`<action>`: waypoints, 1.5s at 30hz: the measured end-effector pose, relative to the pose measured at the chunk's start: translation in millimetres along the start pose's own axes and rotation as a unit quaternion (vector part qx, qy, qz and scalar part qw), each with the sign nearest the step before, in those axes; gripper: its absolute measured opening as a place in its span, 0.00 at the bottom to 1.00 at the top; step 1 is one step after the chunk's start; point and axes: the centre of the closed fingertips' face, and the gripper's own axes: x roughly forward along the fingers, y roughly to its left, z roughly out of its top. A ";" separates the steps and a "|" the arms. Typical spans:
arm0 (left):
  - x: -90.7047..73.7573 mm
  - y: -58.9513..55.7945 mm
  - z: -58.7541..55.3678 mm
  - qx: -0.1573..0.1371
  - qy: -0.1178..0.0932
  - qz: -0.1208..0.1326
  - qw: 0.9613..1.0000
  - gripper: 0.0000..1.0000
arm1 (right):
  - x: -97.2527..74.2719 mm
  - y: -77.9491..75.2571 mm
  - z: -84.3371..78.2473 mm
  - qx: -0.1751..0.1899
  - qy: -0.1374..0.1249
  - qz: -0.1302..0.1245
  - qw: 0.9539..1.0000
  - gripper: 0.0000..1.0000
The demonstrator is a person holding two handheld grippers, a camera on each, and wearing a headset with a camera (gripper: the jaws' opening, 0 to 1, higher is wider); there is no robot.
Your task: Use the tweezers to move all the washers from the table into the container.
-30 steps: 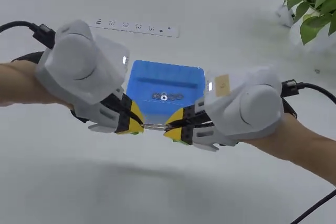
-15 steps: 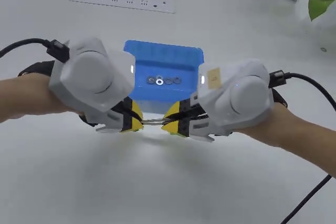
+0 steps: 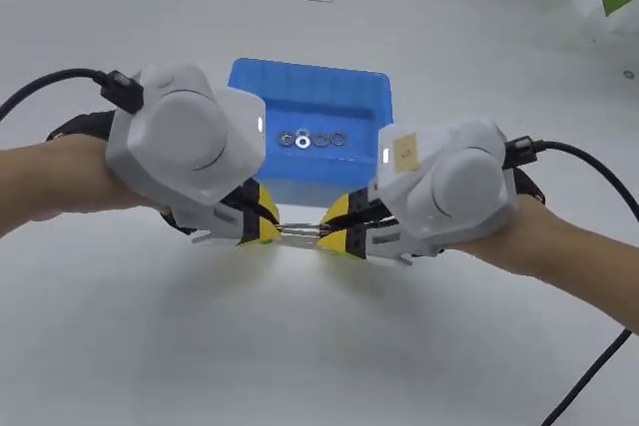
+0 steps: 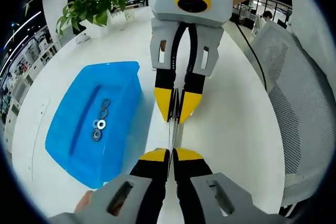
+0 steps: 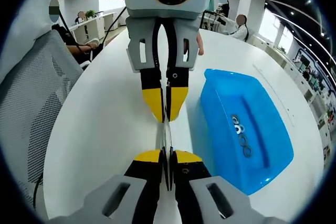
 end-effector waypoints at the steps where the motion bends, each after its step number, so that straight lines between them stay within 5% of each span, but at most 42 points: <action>1: 0.0 0.7 0.1 -0.003 -0.002 0.002 1.000 0.08 | -0.3 -0.4 -0.1 -0.001 -0.001 -0.003 1.000 0.09; 10: 2.3 -5.4 -4.6 -0.022 0.004 -0.011 1.000 0.09 | -1.9 2.3 -1.1 0.029 -0.002 0.002 1.000 0.14; 19: -2.1 -7.2 -10.2 -0.045 0.010 0.003 0.999 0.17 | -6.5 -0.4 -7.4 0.053 0.020 -0.025 0.998 0.23; 23: -15.6 -12.0 -12.2 -0.086 -0.014 0.020 0.996 0.20 | -16.6 8.1 -10.6 0.059 0.022 -0.042 0.997 0.23; 28: -40.0 -16.3 -12.9 -0.134 -0.062 0.064 0.987 0.29 | -39.3 14.7 -5.7 0.123 -0.027 -0.090 0.988 0.29; 34: -77.3 -14.7 -6.6 -0.131 -0.108 0.143 0.975 0.46 | -80.4 12.8 -3.1 0.112 -0.048 -0.165 0.979 0.43; 37: -93.7 -11.2 -3.5 -0.116 -0.116 0.187 0.968 0.62 | -96.4 7.8 0.0 0.105 -0.054 -0.201 0.972 0.55; 44: -106.1 -22.2 -4.0 -0.099 -0.095 0.213 0.967 1.00 | -114.2 9.0 5.3 0.070 -0.026 -0.238 0.968 0.94; 45: -108.5 -23.5 -4.0 -0.097 -0.093 0.216 0.967 0.99 | -116.0 9.8 6.8 0.070 -0.026 -0.243 0.967 1.00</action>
